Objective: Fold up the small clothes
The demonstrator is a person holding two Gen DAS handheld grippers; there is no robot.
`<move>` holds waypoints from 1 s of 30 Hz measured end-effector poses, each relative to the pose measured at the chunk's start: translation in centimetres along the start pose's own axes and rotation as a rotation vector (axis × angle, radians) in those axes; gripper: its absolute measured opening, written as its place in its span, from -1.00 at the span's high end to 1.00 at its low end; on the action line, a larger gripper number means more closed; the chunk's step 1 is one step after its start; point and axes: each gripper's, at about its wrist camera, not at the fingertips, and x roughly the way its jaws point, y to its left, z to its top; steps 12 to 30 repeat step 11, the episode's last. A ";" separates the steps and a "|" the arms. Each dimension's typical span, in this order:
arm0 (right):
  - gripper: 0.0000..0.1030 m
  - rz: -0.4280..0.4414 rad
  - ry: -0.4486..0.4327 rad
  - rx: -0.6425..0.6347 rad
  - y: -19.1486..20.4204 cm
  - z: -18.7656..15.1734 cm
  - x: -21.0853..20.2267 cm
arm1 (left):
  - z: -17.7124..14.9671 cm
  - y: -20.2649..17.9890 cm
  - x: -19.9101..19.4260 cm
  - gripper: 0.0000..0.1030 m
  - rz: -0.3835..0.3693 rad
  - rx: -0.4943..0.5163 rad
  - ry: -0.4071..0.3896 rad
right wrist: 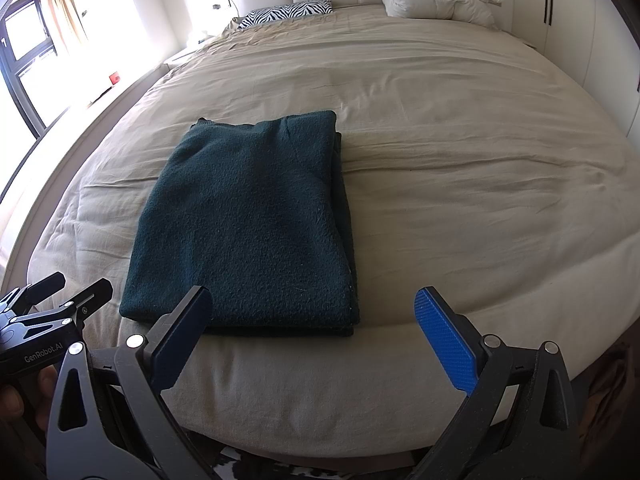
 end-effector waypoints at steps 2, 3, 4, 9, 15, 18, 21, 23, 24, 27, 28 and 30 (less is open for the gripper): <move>-1.00 0.000 0.000 -0.001 0.0 0.0 0.0 | 0.0 0.0 0.0 -1.00 -0.001 -0.001 0.002; -1.00 -0.001 0.000 -0.001 0.0 0.0 0.0 | -0.1 -0.1 0.1 -1.00 -0.002 -0.002 0.002; -1.00 -0.001 0.000 -0.001 0.0 0.0 0.0 | -0.2 -0.1 0.1 -1.00 -0.001 -0.002 0.003; -1.00 0.001 0.002 0.000 0.0 0.0 0.0 | -0.3 -0.2 0.1 -1.00 -0.003 -0.001 -0.002; -1.00 0.001 0.002 0.001 0.0 0.0 0.1 | -0.5 -0.3 0.2 -1.00 -0.007 0.000 -0.002; -1.00 0.001 0.002 0.001 0.0 0.0 0.1 | -0.5 -0.3 0.2 -1.00 -0.007 0.000 -0.002; -1.00 0.001 0.002 0.001 0.0 0.0 0.1 | -0.5 -0.3 0.2 -1.00 -0.007 0.000 -0.002; -1.00 0.001 0.002 0.001 0.0 0.0 0.1 | -0.5 -0.3 0.2 -1.00 -0.007 0.000 -0.002; -1.00 0.001 0.002 0.001 0.0 0.0 0.1 | -0.5 -0.3 0.2 -1.00 -0.007 0.000 -0.002; -1.00 0.001 0.002 0.001 0.0 0.0 0.1 | -0.5 -0.3 0.2 -1.00 -0.007 0.000 -0.002; -1.00 0.001 0.002 0.001 0.0 0.0 0.1 | -0.5 -0.3 0.2 -1.00 -0.007 0.000 -0.002; -1.00 0.001 0.002 0.001 0.0 0.0 0.1 | -0.5 -0.3 0.2 -1.00 -0.007 0.000 -0.002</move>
